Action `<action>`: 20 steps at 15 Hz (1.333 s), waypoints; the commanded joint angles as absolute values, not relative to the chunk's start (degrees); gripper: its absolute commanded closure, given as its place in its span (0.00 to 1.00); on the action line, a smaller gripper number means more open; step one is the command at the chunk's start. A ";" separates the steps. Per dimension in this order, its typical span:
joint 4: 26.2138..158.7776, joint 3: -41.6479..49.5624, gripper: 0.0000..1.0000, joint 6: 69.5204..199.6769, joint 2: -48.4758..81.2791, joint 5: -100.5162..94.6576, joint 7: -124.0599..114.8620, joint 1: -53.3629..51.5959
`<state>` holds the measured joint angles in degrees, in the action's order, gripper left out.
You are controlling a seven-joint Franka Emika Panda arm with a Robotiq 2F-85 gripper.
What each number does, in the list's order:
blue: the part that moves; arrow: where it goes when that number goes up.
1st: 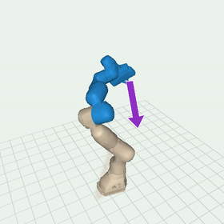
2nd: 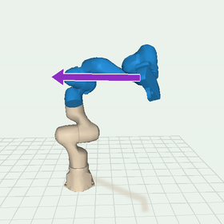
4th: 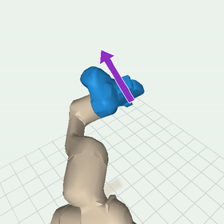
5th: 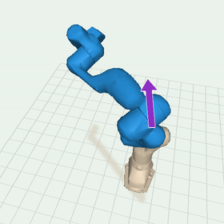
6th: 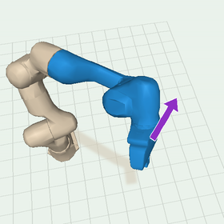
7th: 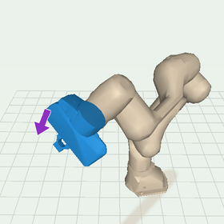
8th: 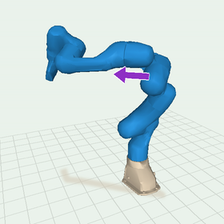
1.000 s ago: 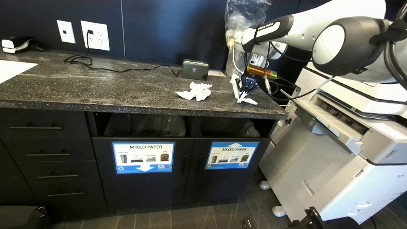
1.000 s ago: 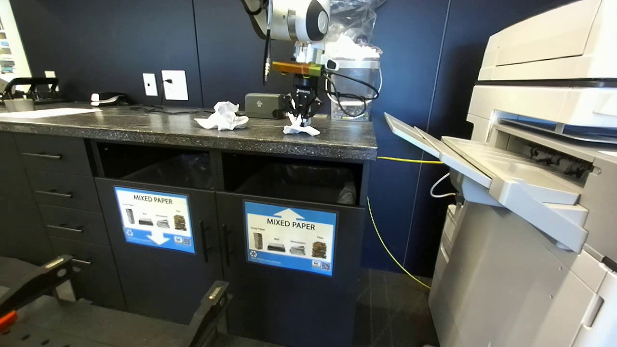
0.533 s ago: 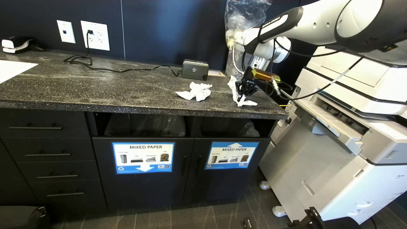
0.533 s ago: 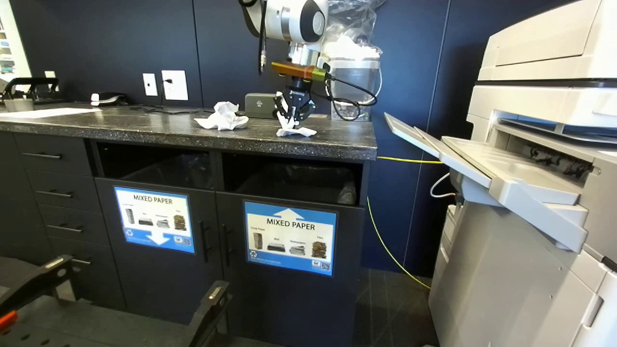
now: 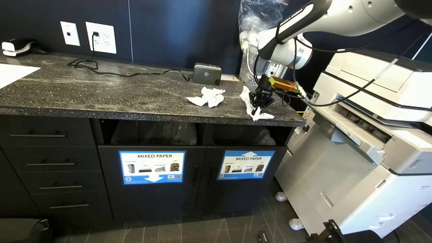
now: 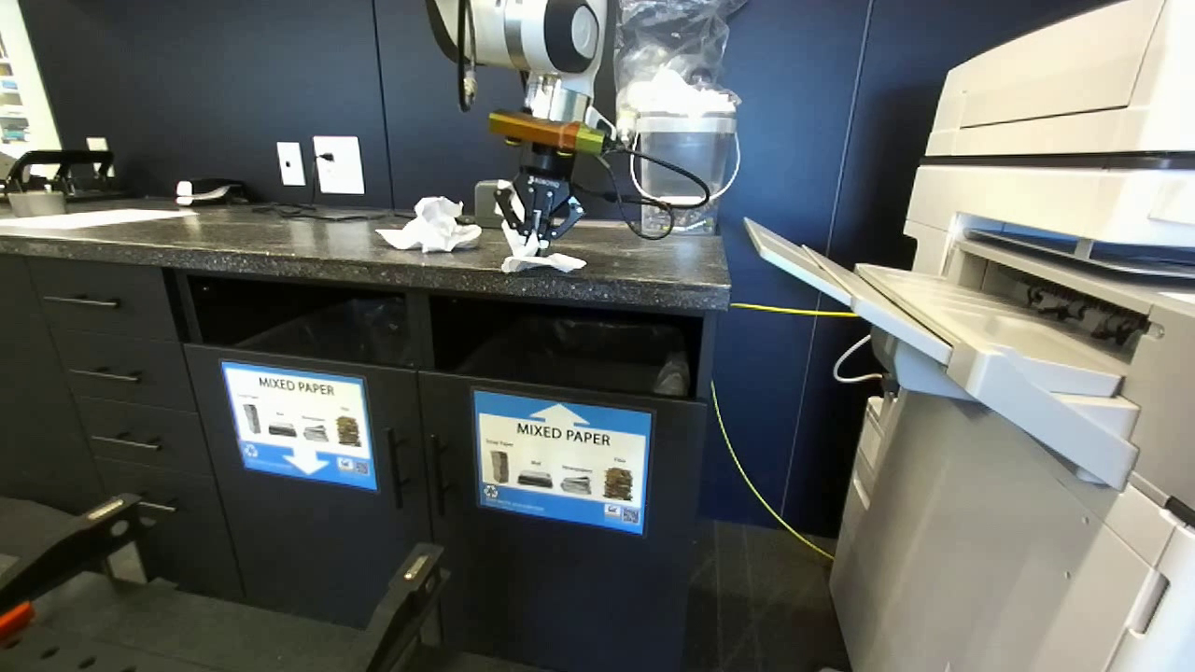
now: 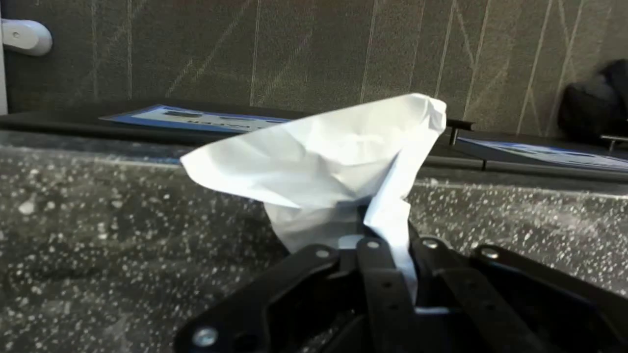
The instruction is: Put the right and left pieces of white paper in the right bin respectively
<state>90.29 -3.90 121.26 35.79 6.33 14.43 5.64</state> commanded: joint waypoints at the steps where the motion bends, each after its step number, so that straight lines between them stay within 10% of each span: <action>1: 104.14 -3.79 0.92 127.95 28.79 5.38 15.28 4.33; 16: 153.12 -6.11 0.91 179.98 16.13 1.24 13.61 0.23; 20: 165.36 6.44 0.90 198.64 16.24 -3.93 15.92 -10.97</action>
<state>156.72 -3.20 187.66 19.20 -1.78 14.70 -1.89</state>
